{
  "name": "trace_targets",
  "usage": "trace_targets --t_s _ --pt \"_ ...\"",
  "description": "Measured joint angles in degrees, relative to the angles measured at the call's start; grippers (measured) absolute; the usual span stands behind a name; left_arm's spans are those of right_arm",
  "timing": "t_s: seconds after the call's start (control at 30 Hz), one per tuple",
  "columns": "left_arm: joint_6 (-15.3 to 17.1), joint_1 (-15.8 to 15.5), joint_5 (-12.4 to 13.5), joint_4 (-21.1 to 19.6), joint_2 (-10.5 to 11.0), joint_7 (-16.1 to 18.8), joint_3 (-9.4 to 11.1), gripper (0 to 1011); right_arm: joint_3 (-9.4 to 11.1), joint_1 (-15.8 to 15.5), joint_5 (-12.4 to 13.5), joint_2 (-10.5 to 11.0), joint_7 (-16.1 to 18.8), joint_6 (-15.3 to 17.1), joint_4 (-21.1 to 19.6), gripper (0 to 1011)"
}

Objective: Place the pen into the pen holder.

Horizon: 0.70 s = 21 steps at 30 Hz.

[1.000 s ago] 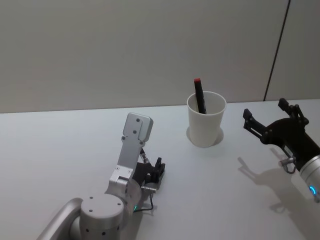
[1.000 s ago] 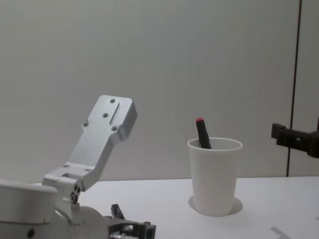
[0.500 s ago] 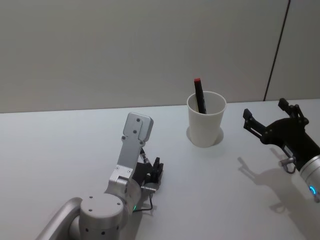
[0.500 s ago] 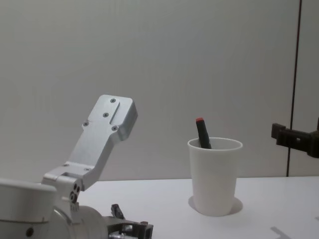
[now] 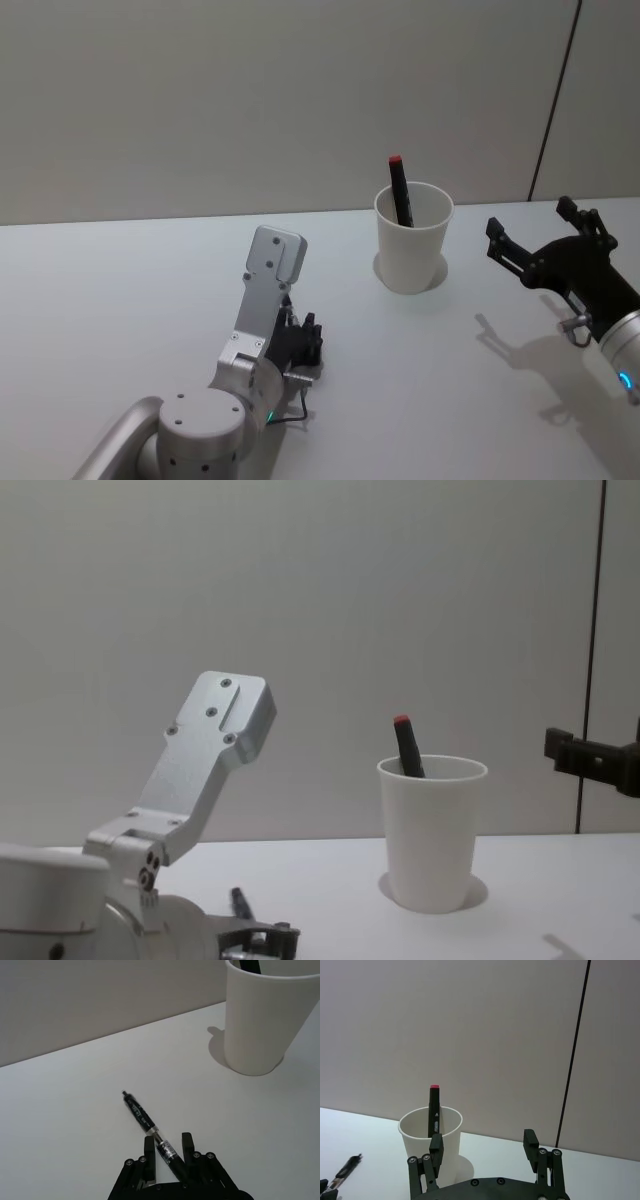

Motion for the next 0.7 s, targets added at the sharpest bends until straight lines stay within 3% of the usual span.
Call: trace_targets --t_s 0.07,0.23,0.7 --pt "-0.42 0.03 -0.02 0.11 -0.03 -0.34 -0.06 282 0.00 0.00 0.00 0.00 0.00 0.00 0.00 1001" --pt "-0.86 0.06 -0.05 0.22 -0.07 -0.72 -0.14 152 0.00 0.00 0.00 0.00 0.00 0.00 0.00 1001" --pt "-1.64 0.15 0.04 0.34 -0.11 -1.43 -0.28 128 0.00 0.00 0.00 0.00 0.00 0.00 0.00 1001"
